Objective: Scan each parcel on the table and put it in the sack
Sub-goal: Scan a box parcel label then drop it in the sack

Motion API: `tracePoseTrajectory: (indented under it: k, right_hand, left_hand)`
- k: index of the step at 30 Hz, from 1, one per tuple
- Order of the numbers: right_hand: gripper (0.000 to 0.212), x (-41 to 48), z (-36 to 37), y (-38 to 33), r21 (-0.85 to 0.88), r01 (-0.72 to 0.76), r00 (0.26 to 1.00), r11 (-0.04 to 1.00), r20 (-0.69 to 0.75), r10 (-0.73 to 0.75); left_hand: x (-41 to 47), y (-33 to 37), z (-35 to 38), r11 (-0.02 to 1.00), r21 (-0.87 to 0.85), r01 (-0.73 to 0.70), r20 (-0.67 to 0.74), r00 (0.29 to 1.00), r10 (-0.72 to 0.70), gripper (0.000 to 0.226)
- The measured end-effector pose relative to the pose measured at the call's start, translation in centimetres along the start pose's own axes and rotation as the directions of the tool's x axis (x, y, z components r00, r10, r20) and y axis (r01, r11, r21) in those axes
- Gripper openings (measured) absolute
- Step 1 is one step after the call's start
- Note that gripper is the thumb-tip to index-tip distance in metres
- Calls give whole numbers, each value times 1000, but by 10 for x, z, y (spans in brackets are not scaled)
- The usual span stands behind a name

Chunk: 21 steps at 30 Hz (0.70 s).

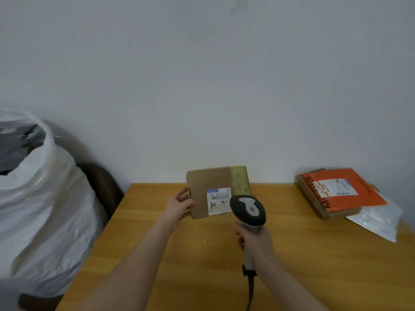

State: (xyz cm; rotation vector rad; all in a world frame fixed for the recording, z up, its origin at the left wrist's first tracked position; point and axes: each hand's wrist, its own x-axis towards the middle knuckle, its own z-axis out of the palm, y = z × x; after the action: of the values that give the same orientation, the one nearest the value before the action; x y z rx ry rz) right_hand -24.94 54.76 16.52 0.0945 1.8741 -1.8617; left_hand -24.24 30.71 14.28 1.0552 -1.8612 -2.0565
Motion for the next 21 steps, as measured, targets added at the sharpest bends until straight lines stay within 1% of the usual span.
tracePoseTrajectory:
  k: [3,5,7,9,10,13,16,19,21]
  right_hand:
    - [22,18,16,-23,31,59,998,998,-12,-58]
    - [25,27,32,-42,44,112,994,993,-1,-112]
    - [29,32,54,-59,30,133,989,991,59,-135]
    - [42,32,81,-76,18,136,983,991,125,-137]
    - [43,31,95,-83,13,143,978,990,153,-143]
    - [30,24,144,-100,8,199,956,980,217,-196]
    - [22,14,205,-114,90,225,934,970,263,-241]
    - [20,-3,278,-128,148,264,903,953,311,-298]
    - [20,-17,331,-135,163,284,888,945,326,-323]
  left_hand:
    - [-13,19,-27,1000,8,-27,-67,997,27,65]
    - [-22,35,-47,999,-5,-50,-111,993,49,63]
    - [-33,52,-72,997,-22,-76,-156,985,72,60]
    - [-43,68,-98,994,-23,-103,-194,976,97,57]
    - [-48,76,-111,993,-18,-120,-213,970,113,55]
    - [-62,99,-156,984,-11,-180,-267,949,171,54]
    - [-75,122,-215,970,4,-245,-331,915,233,52]
    - [-86,143,-284,952,5,-306,-371,884,286,49]
    - [-96,155,-334,949,16,-315,-362,883,299,52]
